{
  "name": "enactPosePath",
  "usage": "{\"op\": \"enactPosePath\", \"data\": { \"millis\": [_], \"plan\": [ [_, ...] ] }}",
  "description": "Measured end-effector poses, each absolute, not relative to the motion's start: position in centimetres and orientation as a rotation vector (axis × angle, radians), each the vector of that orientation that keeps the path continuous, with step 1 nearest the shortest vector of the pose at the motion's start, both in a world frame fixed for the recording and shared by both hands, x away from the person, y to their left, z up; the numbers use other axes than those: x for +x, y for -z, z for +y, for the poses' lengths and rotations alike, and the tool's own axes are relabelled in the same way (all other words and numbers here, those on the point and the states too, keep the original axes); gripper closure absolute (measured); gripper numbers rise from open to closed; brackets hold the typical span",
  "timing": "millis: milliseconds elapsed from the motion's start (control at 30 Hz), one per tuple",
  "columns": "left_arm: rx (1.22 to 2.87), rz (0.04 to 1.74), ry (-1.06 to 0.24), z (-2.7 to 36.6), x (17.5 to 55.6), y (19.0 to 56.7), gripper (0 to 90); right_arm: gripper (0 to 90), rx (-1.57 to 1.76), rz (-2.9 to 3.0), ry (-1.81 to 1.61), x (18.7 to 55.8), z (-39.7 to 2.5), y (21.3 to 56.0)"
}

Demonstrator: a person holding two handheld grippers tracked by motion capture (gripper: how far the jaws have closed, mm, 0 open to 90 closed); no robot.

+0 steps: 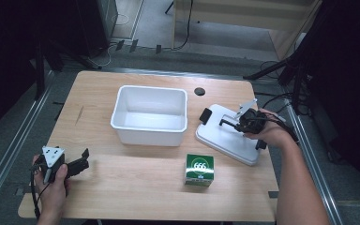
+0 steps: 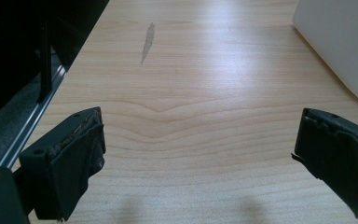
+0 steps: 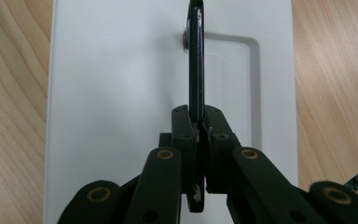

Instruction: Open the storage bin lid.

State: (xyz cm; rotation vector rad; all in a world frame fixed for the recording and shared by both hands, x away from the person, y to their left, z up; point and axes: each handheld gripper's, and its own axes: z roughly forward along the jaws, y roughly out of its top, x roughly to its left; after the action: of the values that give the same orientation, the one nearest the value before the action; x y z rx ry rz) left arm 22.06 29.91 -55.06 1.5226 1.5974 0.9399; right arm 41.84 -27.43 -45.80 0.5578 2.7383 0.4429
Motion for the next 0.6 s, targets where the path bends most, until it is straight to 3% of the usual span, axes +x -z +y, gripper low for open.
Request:
{"op": "enactPosePath", "data": {
  "millis": [200,333,600],
  "plan": [
    [1.523,1.599,-0.939,29.9,22.1,55.1,2.4,83.1,0.580,2.729,-0.467,41.5,-27.5,46.0],
    [1.522,1.600,-0.936,29.9,22.1,55.1,2.4,64.8,0.618,2.695,-0.539,41.3,-27.8,45.3],
    [1.528,1.598,-0.910,30.0,22.1,55.1,2.5,40.3,0.676,2.674,-0.526,40.6,-28.0,44.3]
  ]
}}
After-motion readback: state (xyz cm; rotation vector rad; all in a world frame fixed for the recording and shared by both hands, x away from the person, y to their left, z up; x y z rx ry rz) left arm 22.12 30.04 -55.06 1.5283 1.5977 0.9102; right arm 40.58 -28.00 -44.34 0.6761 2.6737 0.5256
